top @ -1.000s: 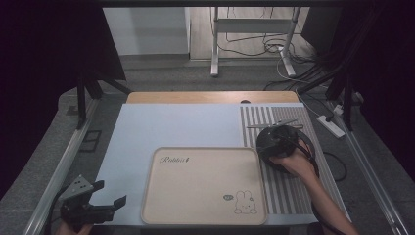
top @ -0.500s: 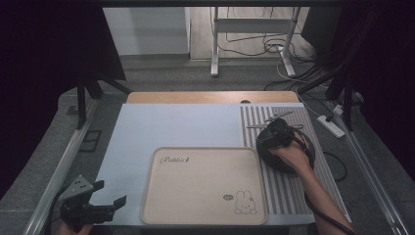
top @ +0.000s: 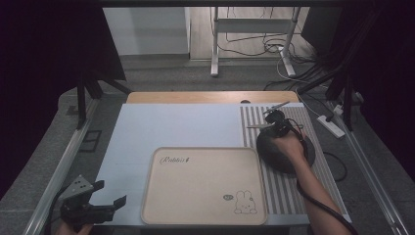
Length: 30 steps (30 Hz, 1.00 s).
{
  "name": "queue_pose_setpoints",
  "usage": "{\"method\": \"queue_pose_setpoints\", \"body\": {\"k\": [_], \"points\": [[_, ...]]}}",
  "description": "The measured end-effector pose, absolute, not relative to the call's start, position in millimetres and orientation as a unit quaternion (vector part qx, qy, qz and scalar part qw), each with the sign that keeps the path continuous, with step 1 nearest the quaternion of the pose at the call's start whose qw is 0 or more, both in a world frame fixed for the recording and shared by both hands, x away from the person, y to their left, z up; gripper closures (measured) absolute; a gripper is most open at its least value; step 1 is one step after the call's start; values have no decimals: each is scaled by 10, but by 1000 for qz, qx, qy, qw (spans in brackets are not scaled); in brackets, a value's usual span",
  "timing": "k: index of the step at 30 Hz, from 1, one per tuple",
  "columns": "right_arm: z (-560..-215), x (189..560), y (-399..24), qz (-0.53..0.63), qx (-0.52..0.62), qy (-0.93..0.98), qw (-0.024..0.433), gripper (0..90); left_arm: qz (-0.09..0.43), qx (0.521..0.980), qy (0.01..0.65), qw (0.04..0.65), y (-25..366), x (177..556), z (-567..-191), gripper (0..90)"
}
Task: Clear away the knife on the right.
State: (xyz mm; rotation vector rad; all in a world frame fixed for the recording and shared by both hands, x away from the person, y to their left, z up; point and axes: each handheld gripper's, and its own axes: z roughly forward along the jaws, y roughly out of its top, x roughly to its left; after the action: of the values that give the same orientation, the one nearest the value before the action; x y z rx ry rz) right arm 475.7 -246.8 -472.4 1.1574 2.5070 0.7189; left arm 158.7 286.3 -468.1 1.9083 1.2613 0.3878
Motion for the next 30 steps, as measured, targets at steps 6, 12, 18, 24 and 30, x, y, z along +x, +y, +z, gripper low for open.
{"method": "queue_pose_setpoints", "body": {"k": [6,12,18,24,30], "points": [[-4737,4900,-2494,253,410,866,136,898,153,754,499,400,2865,1588,-4681,36],[-4779,5049,-2479,253,407,866,141,898,152,753,499,401,2870,1588,-4682,36],[-4859,5185,-2434,236,400,874,142,898,152,753,499,402,2871,1588,-4682,36],[-4998,5301,-2395,218,394,884,124,898,151,752,499,403,2876,1587,-4682,36],[-5050,5363,-2391,201,389,890,123,898,150,752,499,404,2879,1587,-4683,36]]}}
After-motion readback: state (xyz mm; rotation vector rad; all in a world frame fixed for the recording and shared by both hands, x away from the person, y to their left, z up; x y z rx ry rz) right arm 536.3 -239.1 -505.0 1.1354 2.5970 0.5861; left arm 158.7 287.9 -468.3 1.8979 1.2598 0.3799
